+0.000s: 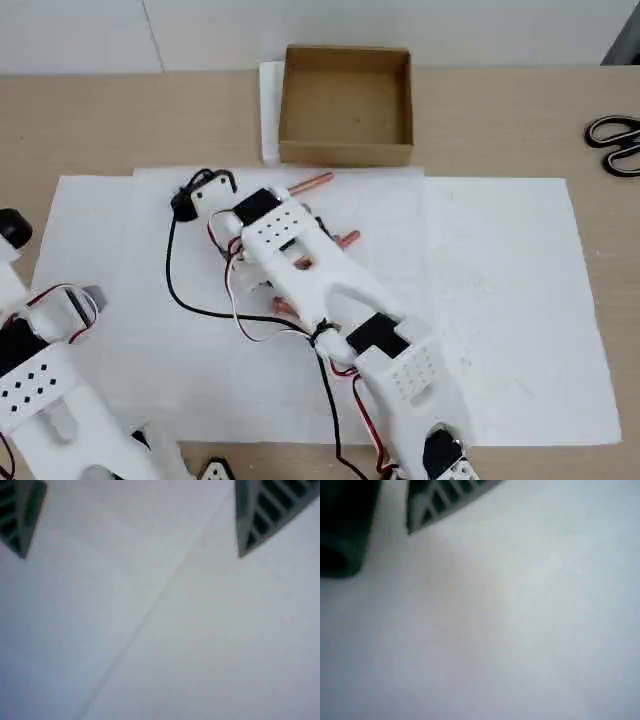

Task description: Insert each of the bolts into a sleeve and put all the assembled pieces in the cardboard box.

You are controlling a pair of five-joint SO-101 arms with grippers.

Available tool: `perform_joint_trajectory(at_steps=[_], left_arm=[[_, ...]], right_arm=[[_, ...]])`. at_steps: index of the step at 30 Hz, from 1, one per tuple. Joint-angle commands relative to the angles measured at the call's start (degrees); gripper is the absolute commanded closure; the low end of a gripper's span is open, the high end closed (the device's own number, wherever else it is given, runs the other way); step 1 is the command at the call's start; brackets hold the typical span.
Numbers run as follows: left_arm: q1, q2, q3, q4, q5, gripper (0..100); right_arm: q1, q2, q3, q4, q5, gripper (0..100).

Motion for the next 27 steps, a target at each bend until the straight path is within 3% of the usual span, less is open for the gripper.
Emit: perform_joint_trajectory(at_steps=[1, 5, 15, 27], left_arm=[[0.0, -0.35, -0.13, -0.53, 0.09, 74], [0.0, -0.35, -0.13, -0.53, 0.09, 74], [0.0, -0.35, -0.13, -0.53, 0.09, 74], [0.79, -0.35, -0.48, -0.62, -2.2, 74]], right_arm=[[-0.22, 0.31, -2.37, 0.04, -0.62, 81.6], [-0.66, 1.01, -2.37, 0.13, -0.62, 82.7], [-0.57, 2.07, -2.81, 0.57, -0.26, 99.4], [2.86, -7.69, -18.9, 14.11, 0.0, 99.5]])
